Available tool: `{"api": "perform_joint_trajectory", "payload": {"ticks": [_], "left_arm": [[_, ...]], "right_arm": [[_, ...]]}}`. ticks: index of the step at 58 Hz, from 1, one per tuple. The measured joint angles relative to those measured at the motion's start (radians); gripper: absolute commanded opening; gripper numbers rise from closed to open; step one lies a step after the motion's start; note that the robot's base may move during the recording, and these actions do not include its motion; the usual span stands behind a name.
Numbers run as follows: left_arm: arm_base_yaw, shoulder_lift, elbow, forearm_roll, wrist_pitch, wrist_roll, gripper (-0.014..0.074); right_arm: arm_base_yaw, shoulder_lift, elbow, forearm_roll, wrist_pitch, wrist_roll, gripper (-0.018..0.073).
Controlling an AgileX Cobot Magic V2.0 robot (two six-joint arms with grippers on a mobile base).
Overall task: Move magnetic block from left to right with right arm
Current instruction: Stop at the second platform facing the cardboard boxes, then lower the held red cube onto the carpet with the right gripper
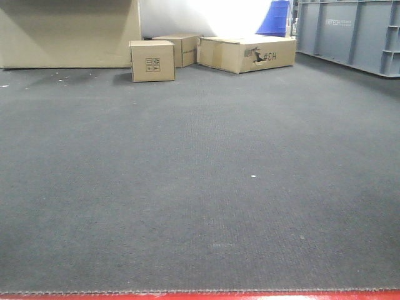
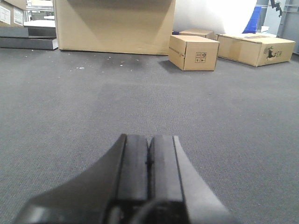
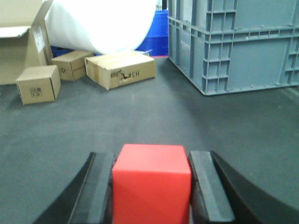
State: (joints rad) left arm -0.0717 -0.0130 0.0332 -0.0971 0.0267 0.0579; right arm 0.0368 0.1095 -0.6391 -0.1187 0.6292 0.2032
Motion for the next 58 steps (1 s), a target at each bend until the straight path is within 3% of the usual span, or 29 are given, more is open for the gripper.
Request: {"api": "perform_joint_trajectory", "payload": {"ticks": [14,25,42,58], "left_arm": [[0.000,0.000,0.000,0.000,0.000,0.000,-0.0126],[0.000,0.000,0.000,0.000,0.000,0.000,-0.0126],[0.000,0.000,0.000,0.000,0.000,0.000,-0.0126],[0.000,0.000,0.000,0.000,0.000,0.000,-0.0126]], "right_arm": [[0.026,0.178,-0.061,0.041,-0.031,-0.033,0.0216],[0.175,0.416,-0.182,0.089,-0.026,-0.136,0.0216],[0.419,0.843,-0.406,0.096,0.095,-0.160,0.0216],[0.531,1.207,-0.545,0.100,0.131,-0.161,0.0216]]}}
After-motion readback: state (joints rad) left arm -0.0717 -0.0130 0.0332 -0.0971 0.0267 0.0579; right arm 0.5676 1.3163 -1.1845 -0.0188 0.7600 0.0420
